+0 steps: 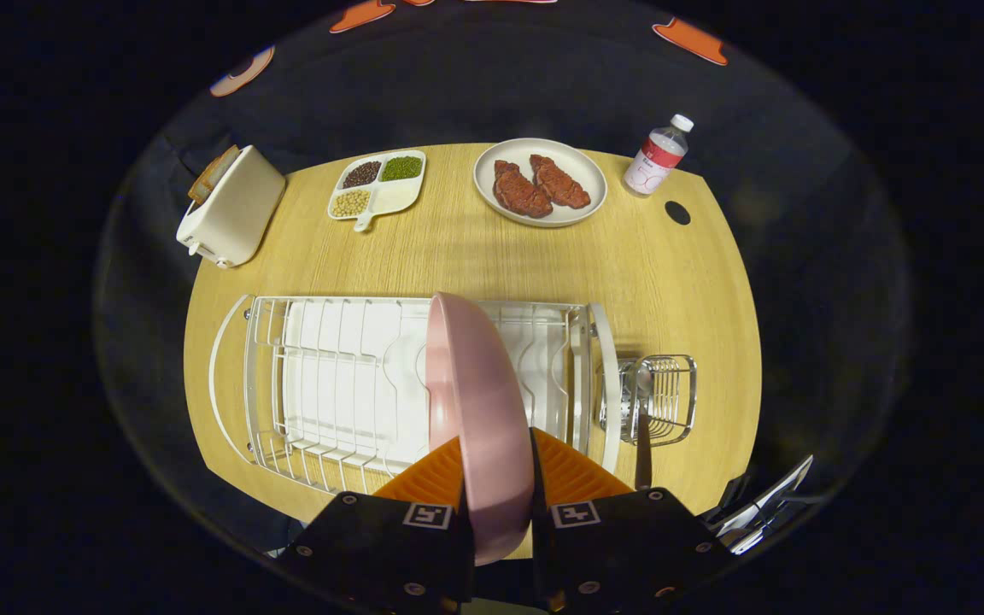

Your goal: Take the plate from the dish rack, then take the spoon from the basket and place it into the plate.

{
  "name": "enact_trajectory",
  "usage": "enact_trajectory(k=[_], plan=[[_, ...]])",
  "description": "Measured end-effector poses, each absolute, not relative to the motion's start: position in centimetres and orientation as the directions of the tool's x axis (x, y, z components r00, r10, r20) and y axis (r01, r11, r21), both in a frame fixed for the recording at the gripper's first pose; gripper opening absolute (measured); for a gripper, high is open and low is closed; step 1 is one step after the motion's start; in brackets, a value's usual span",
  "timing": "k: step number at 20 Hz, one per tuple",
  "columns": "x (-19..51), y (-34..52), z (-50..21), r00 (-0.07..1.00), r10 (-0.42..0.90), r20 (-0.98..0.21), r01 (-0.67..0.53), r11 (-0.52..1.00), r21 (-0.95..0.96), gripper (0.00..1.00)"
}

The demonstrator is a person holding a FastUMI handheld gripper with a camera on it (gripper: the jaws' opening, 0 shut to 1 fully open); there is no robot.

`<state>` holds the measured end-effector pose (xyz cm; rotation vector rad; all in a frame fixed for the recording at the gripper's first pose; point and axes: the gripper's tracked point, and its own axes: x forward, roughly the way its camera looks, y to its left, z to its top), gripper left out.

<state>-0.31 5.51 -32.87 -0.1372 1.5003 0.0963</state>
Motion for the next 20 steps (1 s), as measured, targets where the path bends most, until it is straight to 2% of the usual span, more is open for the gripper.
enact_trajectory(k=[6,14,20], plan=[[0.1,4.8,-30.8,0.141,-0.012,-0.990,-0.156,0.987,-0.034,0.25],[-2.3,3.8,-26.1,0.211,0.138,-0.968,-0.125,0.986,0.113,0.25],[-6.5,2.0,-25.4,0.203,0.219,-0.954,-0.086,0.975,0.205,0.25]])
